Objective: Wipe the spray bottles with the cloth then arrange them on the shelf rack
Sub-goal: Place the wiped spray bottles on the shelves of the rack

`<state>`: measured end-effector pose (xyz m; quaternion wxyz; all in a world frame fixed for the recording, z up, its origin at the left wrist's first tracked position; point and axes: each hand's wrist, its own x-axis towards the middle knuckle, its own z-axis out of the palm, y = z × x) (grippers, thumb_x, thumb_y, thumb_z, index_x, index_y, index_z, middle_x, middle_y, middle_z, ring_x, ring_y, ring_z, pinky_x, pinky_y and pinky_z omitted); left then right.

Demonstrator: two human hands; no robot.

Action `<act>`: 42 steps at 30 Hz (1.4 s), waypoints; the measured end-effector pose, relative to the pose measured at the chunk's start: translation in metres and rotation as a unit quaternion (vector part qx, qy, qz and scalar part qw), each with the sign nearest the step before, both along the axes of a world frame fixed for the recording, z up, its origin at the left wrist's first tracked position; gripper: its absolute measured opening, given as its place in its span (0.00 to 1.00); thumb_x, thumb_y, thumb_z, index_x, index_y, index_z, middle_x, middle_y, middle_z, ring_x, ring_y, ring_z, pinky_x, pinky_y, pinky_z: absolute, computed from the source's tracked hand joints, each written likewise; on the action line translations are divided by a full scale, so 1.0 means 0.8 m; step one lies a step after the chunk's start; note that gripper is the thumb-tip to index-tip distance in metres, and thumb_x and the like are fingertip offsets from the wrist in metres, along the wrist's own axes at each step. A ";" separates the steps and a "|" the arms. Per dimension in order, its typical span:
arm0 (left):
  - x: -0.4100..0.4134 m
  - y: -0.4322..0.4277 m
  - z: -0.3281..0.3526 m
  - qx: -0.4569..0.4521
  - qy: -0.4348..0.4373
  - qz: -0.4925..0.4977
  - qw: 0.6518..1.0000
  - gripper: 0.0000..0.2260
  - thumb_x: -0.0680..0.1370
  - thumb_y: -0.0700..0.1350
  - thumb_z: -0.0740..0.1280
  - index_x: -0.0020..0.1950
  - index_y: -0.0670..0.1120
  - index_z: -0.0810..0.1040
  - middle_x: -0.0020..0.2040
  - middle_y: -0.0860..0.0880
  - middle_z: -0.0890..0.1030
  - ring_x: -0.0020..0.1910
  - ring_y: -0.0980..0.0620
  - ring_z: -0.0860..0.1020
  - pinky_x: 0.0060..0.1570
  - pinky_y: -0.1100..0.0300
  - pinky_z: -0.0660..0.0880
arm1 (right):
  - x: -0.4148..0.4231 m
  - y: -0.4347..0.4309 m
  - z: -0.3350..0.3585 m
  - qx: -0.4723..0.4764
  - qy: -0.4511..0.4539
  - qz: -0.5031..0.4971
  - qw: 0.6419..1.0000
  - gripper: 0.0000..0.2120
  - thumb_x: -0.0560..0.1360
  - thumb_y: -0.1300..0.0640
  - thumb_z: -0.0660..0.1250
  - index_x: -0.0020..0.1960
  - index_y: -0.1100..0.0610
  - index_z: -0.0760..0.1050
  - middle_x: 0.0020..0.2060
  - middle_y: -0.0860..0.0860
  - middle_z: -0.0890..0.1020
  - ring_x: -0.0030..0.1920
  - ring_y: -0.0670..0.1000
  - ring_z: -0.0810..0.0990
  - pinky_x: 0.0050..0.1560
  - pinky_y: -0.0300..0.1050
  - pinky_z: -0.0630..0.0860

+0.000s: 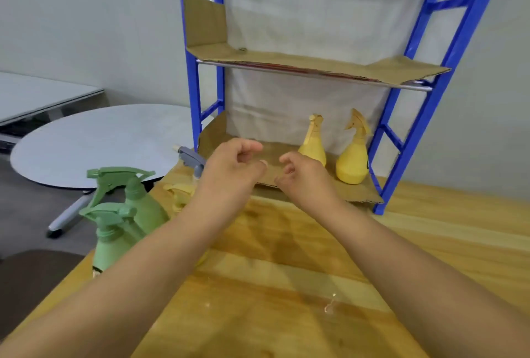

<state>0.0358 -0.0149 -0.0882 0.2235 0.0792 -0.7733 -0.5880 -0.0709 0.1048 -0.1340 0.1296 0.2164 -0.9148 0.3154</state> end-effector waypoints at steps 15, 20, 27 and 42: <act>0.063 -0.128 0.031 -0.169 -0.008 0.043 0.985 0.07 0.76 0.44 0.65 0.52 0.55 0.78 0.49 0.61 0.75 0.42 0.65 0.73 0.36 0.68 0.66 | 0.018 -0.164 0.003 -0.001 0.014 0.082 0.997 0.07 0.71 0.54 0.68 0.37 0.57 0.78 0.38 0.52 0.76 0.39 0.53 0.75 0.40 0.50 0.73; 0.045 -0.143 0.027 -0.189 -0.018 0.028 0.981 0.06 0.76 0.46 0.65 0.50 0.55 0.78 0.47 0.59 0.76 0.38 0.62 0.73 0.36 0.63 0.66 | -0.010 -0.145 0.022 -0.064 0.049 0.023 0.996 0.04 0.70 0.56 0.68 0.40 0.56 0.80 0.39 0.49 0.77 0.39 0.48 0.74 0.38 0.43 0.69; 0.019 -0.154 0.021 -0.213 -0.020 0.033 0.976 0.04 0.76 0.49 0.64 0.46 0.59 0.77 0.48 0.58 0.77 0.45 0.60 0.76 0.42 0.61 0.72 | -0.079 -0.117 0.052 -0.075 0.118 -0.054 0.989 0.06 0.73 0.57 0.66 0.45 0.58 0.80 0.43 0.51 0.76 0.40 0.48 0.72 0.39 0.38 0.61; -0.003 -0.175 0.008 -0.250 -0.033 0.044 0.967 0.04 0.75 0.51 0.63 0.47 0.61 0.76 0.47 0.61 0.77 0.45 0.61 0.75 0.47 0.63 0.72 | -0.163 -0.117 0.025 -0.030 0.113 -0.149 0.982 0.08 0.76 0.58 0.65 0.51 0.62 0.76 0.51 0.58 0.75 0.43 0.58 0.76 0.41 0.42 0.65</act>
